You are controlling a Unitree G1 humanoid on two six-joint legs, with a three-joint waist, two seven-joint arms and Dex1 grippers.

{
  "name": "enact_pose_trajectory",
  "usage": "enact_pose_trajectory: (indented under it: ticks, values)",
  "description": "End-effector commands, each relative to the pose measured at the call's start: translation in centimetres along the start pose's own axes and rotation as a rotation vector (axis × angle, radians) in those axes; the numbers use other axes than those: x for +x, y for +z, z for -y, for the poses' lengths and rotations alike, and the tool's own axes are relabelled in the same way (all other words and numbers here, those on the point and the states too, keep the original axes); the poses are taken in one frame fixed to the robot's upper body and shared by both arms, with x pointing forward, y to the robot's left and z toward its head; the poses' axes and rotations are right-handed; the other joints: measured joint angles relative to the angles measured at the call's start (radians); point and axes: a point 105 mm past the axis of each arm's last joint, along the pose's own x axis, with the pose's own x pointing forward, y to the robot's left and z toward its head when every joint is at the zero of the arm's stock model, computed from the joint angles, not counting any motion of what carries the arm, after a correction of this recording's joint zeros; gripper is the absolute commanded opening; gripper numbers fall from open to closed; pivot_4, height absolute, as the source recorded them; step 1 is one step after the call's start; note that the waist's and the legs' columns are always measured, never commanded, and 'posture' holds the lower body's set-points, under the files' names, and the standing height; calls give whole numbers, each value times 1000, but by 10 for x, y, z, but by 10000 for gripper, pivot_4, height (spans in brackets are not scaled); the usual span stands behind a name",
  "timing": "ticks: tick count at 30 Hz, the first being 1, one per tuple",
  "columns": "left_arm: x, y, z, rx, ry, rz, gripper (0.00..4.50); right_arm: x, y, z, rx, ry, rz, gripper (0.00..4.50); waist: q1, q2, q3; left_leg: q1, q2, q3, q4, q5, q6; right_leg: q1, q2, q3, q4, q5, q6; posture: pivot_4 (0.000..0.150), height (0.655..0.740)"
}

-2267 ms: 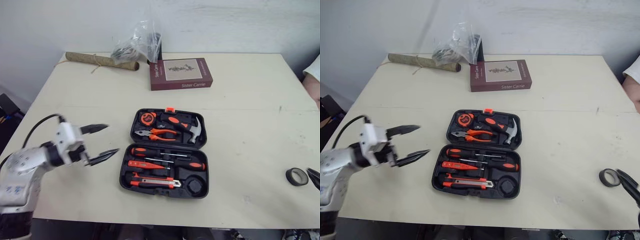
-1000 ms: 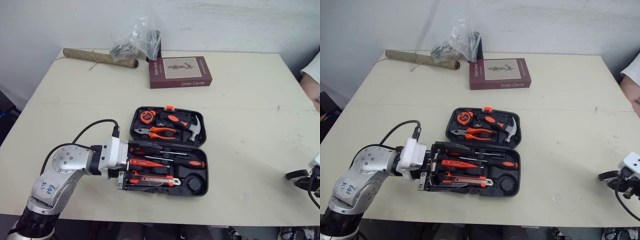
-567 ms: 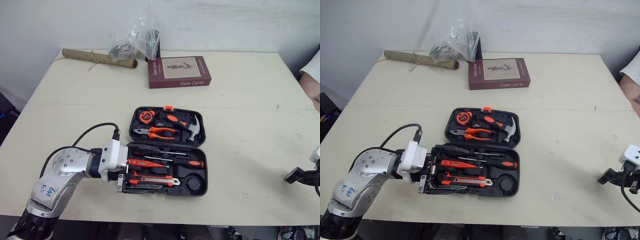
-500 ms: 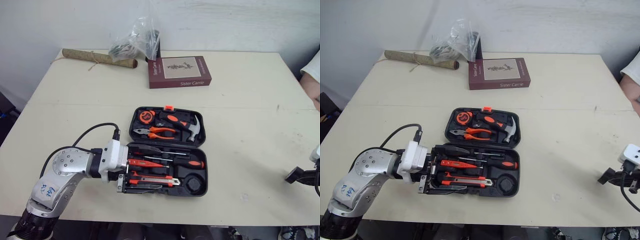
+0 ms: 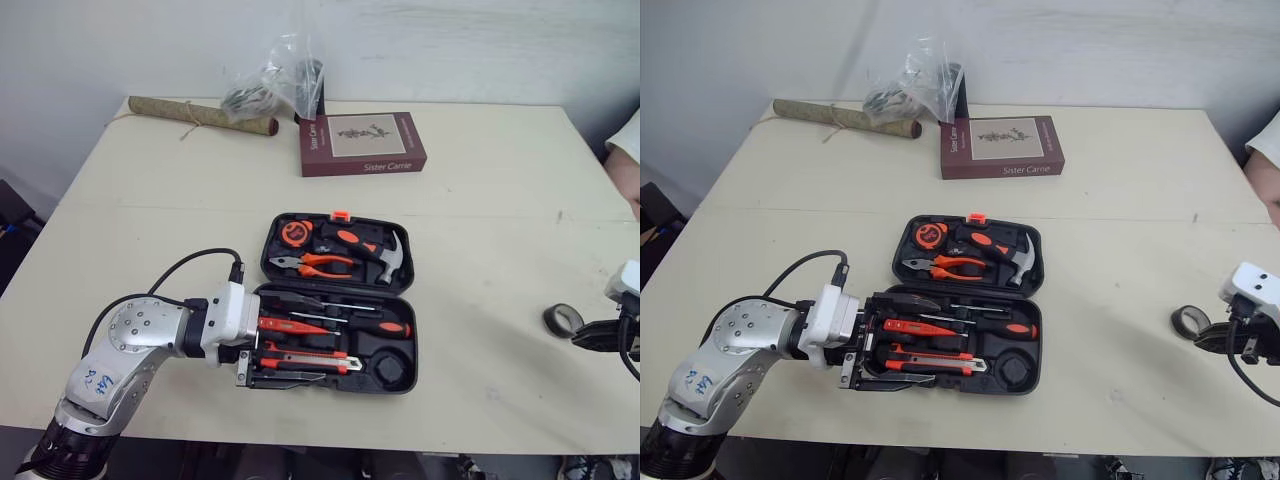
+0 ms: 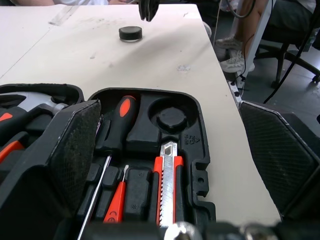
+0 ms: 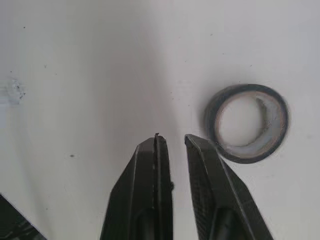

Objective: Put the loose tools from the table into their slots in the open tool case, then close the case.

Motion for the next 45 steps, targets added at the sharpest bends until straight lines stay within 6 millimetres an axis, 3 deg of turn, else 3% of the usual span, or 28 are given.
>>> enact_pose_trajectory:
  ticks: [1,2,22,28,31,35,36,41,45]
  values:
    - [1,2,1,24,-10,0,45000,-6,19,-10,-24,28,17,23598,0,0,0,0,0,0,0,0,0,0,0,0,0,0,0,1500,7400]
    - [1,3,1,26,-11,2,45000,-4,19,-10,-25,21,15,26566,-1,0,0,0,0,0,0,0,0,0,0,0,0,0,0,1500,7400]
    - [3,17,-6,67,-20,30,45000,37,4,33,-15,-85,-92,26566,-4,0,0,-1,0,1,5,0,0,-3,2,1,6,0,-1,1500,7400]
    - [3,21,-8,75,-21,22,45000,42,6,35,-13,-61,-85,26566,-4,0,0,-1,0,2,5,0,0,-3,3,1,7,-1,-1,1500,7400]
    - [3,23,-9,75,-15,27,45000,44,9,33,-27,-48,-69,20728,-4,0,0,-1,0,1,5,0,0,-3,3,1,7,-1,-1,1500,7400]
    - [3,26,-11,67,1,53,45000,37,15,34,-85,-47,-68,4765,-4,0,0,-1,0,2,6,0,0,-3,3,1,7,-1,-1,1500,7400]
    - [2,26,-11,66,0,62,45000,33,20,32,-128,-33,-66,318,-4,0,0,-1,0,2,6,0,0,-3,3,1,7,-1,-1,1500,7400]
    - [-7,29,-15,91,41,94,45000,21,77,-2,-315,119,30,318,-11,4,2,-1,1,2,6,0,0,-4,3,1,8,-1,-1,1500,7400]
    - [-18,16,-3,70,17,41,45000,29,119,-70,-546,379,92,318,-8,4,3,0,3,2,6,1,-2,-4,3,1,9,-1,-2,1500,7400]
